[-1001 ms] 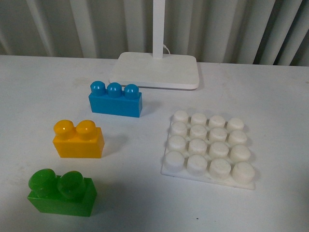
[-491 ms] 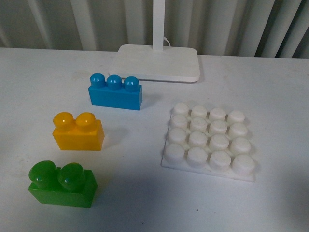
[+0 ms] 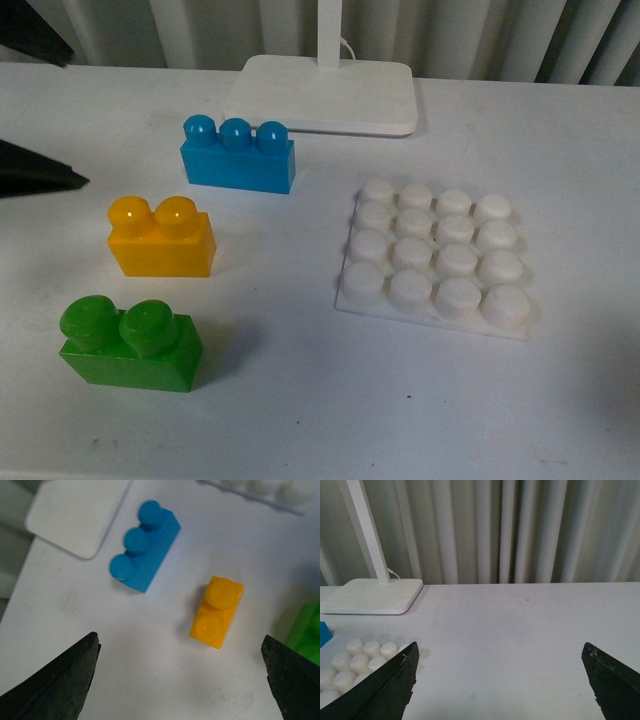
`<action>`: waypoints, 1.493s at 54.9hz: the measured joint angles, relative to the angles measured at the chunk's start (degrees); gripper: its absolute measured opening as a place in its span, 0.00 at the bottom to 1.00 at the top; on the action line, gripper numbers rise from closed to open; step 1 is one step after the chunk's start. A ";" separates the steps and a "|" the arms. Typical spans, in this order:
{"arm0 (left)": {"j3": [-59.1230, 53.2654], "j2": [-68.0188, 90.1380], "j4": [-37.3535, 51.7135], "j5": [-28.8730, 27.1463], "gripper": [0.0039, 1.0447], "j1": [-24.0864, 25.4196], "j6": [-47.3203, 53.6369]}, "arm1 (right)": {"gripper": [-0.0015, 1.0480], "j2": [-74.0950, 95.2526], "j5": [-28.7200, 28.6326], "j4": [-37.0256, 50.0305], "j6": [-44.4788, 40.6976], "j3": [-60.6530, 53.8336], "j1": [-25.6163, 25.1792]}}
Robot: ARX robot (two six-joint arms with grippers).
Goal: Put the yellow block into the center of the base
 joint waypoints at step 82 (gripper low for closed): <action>15.28 21.22 -10.27 -7.08 0.30 -12.13 12.63 | 0.91 0.00 0.00 0.00 0.00 0.00 0.00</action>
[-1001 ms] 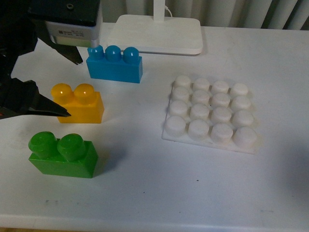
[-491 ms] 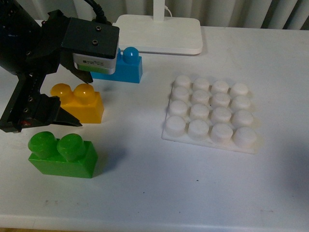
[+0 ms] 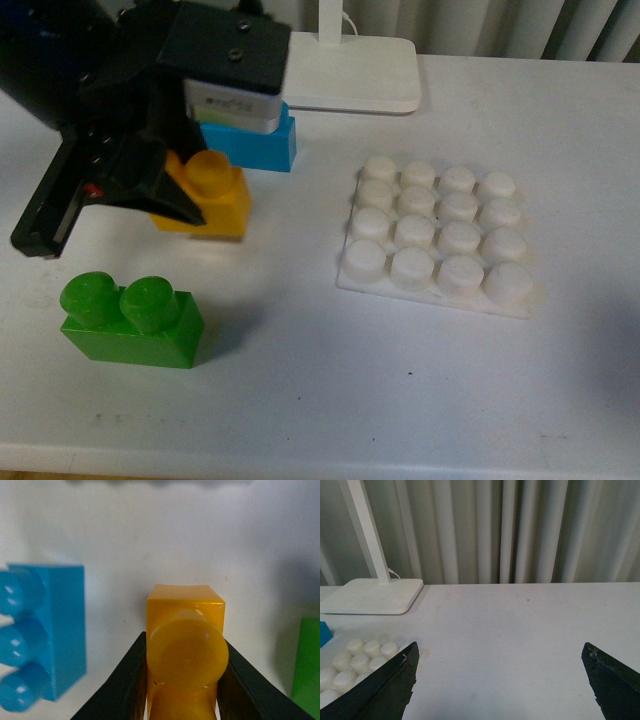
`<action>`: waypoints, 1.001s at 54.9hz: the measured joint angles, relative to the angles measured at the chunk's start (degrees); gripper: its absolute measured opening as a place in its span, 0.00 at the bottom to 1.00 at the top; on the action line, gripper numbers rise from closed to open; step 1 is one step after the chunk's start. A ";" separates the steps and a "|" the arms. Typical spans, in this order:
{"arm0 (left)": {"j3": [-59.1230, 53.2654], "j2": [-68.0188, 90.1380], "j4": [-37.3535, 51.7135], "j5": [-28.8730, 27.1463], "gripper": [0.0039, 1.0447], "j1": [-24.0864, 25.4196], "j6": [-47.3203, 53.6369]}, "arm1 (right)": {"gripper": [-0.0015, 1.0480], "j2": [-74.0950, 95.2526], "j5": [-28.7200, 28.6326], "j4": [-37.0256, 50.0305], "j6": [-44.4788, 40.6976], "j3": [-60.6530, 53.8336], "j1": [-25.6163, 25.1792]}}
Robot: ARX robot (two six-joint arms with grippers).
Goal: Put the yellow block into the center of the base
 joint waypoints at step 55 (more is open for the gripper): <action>19.10 11.74 -0.17 -0.63 0.30 -17.68 -11.19 | 0.91 0.00 0.00 0.00 0.00 0.00 0.00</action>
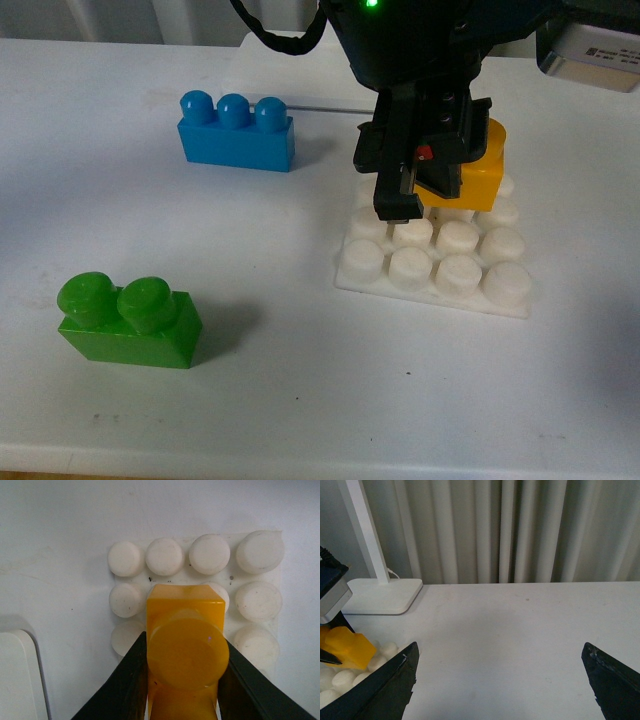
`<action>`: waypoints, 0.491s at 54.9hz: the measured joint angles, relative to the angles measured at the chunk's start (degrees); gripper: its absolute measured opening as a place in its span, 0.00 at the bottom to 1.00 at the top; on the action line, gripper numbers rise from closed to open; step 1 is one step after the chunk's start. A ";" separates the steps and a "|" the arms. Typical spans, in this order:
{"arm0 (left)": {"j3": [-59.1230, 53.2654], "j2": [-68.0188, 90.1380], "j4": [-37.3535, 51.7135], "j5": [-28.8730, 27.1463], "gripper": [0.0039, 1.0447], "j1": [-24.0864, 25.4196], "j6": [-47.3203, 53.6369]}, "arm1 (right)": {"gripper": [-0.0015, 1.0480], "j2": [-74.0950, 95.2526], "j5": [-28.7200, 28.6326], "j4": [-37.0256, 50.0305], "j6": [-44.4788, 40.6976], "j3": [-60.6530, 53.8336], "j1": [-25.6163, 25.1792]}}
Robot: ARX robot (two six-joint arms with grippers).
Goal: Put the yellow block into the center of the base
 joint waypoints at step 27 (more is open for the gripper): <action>2.40 3.74 0.96 0.11 0.30 1.46 -0.61 | 0.91 0.00 0.00 0.00 0.00 0.00 0.00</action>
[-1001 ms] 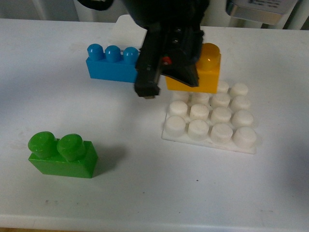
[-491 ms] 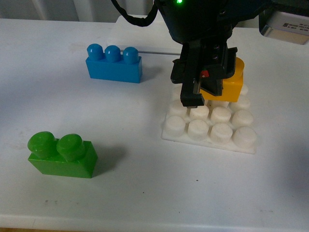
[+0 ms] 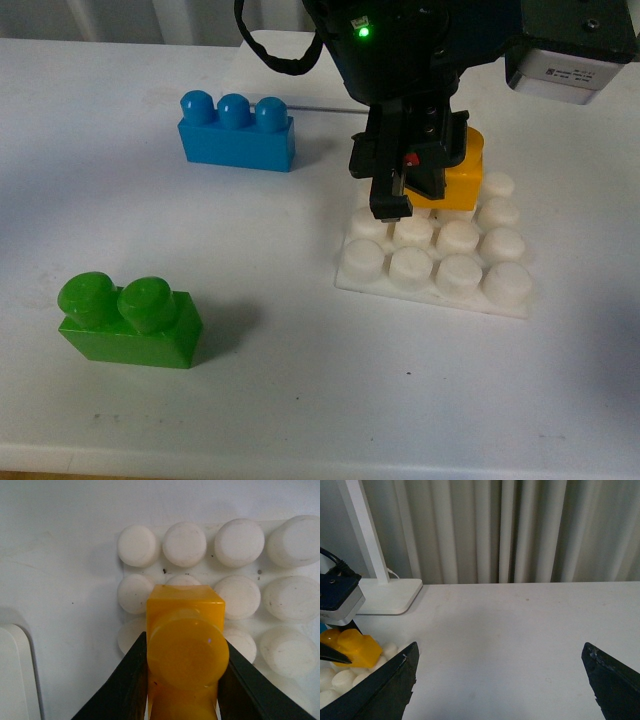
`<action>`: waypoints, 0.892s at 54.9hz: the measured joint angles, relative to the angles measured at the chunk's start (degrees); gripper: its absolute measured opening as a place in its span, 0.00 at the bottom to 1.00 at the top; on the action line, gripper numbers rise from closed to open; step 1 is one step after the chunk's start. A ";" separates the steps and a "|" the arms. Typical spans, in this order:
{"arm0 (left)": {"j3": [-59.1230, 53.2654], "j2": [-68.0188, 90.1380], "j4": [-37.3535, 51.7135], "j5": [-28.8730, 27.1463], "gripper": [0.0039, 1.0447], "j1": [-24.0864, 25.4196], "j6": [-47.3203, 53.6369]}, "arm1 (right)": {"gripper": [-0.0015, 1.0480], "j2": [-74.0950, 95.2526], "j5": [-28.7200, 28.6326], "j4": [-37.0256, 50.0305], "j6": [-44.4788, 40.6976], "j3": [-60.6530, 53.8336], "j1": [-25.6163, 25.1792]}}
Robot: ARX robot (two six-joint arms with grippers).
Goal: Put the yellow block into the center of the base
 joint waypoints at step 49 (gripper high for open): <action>2.93 4.61 -0.02 -0.35 0.30 -0.22 0.02 | 0.91 0.00 0.00 0.00 0.00 0.00 0.00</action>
